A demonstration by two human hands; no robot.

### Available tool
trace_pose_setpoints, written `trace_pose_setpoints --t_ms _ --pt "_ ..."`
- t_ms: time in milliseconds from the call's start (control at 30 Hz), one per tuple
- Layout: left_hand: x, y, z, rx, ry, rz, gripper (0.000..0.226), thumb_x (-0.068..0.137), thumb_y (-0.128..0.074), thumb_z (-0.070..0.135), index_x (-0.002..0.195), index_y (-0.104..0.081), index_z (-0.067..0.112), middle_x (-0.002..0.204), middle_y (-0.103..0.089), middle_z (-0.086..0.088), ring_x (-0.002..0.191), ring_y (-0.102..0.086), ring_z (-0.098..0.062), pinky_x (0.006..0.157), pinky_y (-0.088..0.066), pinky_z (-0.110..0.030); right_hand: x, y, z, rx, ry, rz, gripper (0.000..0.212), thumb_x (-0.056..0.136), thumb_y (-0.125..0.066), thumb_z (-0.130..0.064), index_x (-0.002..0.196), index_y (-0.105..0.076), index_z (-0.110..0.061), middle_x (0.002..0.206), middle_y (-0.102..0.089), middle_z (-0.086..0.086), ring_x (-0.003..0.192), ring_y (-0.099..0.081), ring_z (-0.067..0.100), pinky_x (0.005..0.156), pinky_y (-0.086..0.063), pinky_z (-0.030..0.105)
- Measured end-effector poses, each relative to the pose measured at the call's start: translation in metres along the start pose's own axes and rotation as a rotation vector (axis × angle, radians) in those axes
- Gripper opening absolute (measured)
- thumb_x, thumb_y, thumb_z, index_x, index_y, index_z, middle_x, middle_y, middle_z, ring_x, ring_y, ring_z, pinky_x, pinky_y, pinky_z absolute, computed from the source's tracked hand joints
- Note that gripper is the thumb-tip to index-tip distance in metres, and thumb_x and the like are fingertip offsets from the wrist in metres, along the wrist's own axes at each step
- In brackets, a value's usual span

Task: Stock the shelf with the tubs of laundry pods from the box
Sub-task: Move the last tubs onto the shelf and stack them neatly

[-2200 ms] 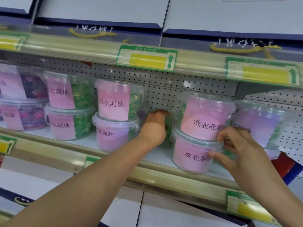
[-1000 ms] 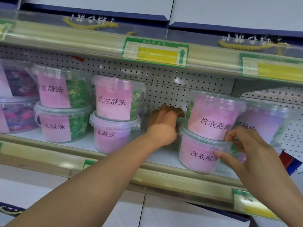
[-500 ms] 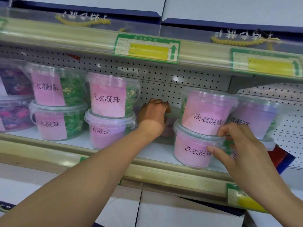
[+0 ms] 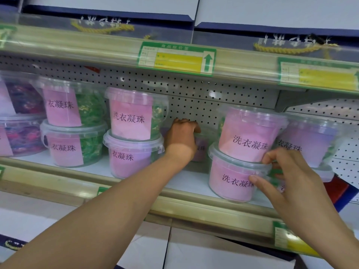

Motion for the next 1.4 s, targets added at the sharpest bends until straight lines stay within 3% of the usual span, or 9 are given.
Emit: trace_pose_setpoints --t_ms 233,400,533,700,900,1067,1233,1333,1400 --pt "0.002 -0.004 0.001 -0.040 0.013 -0.009 0.041 0.081 -0.054 -0.009 0.114 -0.066 0.012 0.117 -0.062 -0.012 0.115 -0.050 -0.026 0.091 -0.047 -0.036 0.000 -0.001 0.001 0.046 -0.009 0.006 0.034 0.072 -0.076 -0.019 0.095 -0.051 -0.022 0.102 -0.048 -0.002 0.079 -0.058 0.019 0.070 -0.052 0.037" --pt "-0.020 0.009 0.008 -0.130 0.021 -0.032 0.064 0.076 -0.052 -0.013 0.134 -0.050 0.015 0.130 -0.054 -0.011 0.110 -0.057 -0.026 0.091 -0.049 -0.037 0.000 -0.003 0.000 0.092 -0.027 0.010 0.034 0.072 -0.077 -0.017 0.093 -0.051 -0.022 0.101 -0.047 -0.001 0.080 -0.058 0.020 0.072 -0.052 0.041" --pt "-0.065 0.038 0.012 -0.257 -0.020 0.004 0.065 0.081 -0.050 -0.009 0.139 -0.039 0.019 0.128 -0.052 -0.002 0.105 -0.057 -0.013 0.084 -0.041 -0.016 0.001 -0.010 -0.009 0.143 -0.011 0.004 0.033 0.072 -0.077 -0.016 0.092 -0.051 -0.021 0.101 -0.046 -0.001 0.082 -0.058 0.020 0.074 -0.052 0.040" --pt "-0.107 0.060 -0.001 -0.368 -0.040 0.020 0.061 0.085 -0.058 0.000 0.136 -0.037 0.025 0.133 -0.045 0.012 0.109 -0.048 0.003 0.083 -0.034 -0.002 0.006 -0.027 -0.038 0.150 0.058 -0.020 0.033 0.075 -0.075 -0.022 0.091 -0.046 -0.025 0.102 -0.042 -0.004 0.084 -0.049 0.013 0.066 -0.034 0.016" --pt "-0.128 0.070 -0.014 -0.219 -0.089 0.005 0.062 0.082 -0.062 0.003 0.135 -0.042 0.027 0.132 -0.049 0.011 0.117 -0.049 -0.004 0.091 -0.036 -0.013 0.011 -0.041 -0.057 0.141 0.060 -0.027 0.033 0.078 -0.072 -0.026 0.092 -0.043 -0.025 0.103 -0.040 -0.003 0.091 -0.048 0.018 0.070 -0.034 0.026" --pt "-0.129 0.069 -0.003 -0.170 -0.158 -0.044 0.071 0.083 -0.062 0.004 0.144 -0.032 0.025 0.152 -0.027 0.015 0.134 -0.036 -0.003 0.106 -0.026 -0.012 0.013 -0.045 -0.060 0.108 0.045 -0.024 0.032 0.077 -0.073 -0.025 0.096 -0.047 -0.019 0.102 -0.040 -0.001 0.089 -0.047 0.018 0.069 -0.032 0.027" --pt "-0.127 0.070 0.002 -0.130 -0.142 -0.052 0.072 0.084 -0.061 0.010 0.145 -0.027 0.028 0.153 -0.022 0.016 0.133 -0.036 -0.005 0.103 -0.030 -0.016 0.014 -0.046 -0.062 0.079 0.048 -0.052 0.033 0.081 -0.070 -0.026 0.103 -0.048 -0.016 0.103 -0.037 -0.003 0.090 -0.051 0.021 0.068 -0.032 0.028" --pt "-0.129 0.073 0.008 -0.080 -0.140 -0.025 0.069 0.083 -0.062 0.012 0.143 -0.031 0.027 0.151 -0.024 0.013 0.134 -0.032 -0.007 0.102 -0.035 -0.024 0.008 -0.038 -0.056 0.112 0.023 -0.095 0.038 0.085 -0.063 -0.033 0.114 -0.042 -0.020 0.118 -0.042 -0.002 0.099 -0.052 0.018 0.075 -0.040 0.030" --pt "-0.130 0.075 0.017 -0.063 -0.151 0.011 0.063 0.082 -0.063 0.011 0.138 -0.038 0.024 0.145 -0.031 0.008 0.132 -0.033 -0.010 0.099 -0.039 -0.028 0.000 -0.017 -0.047 0.138 -0.004 -0.023 0.045 0.084 -0.063 -0.032 0.121 -0.040 -0.020 0.125 -0.041 -0.001 0.099 -0.049 0.012 0.081 -0.043 0.030"
Point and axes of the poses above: each hand's wrist, its own x-axis towards the middle knuckle, its own y-axis out of the back of the hand, z = x × y, the point moved 7 cm from there along x, towards the middle knuckle
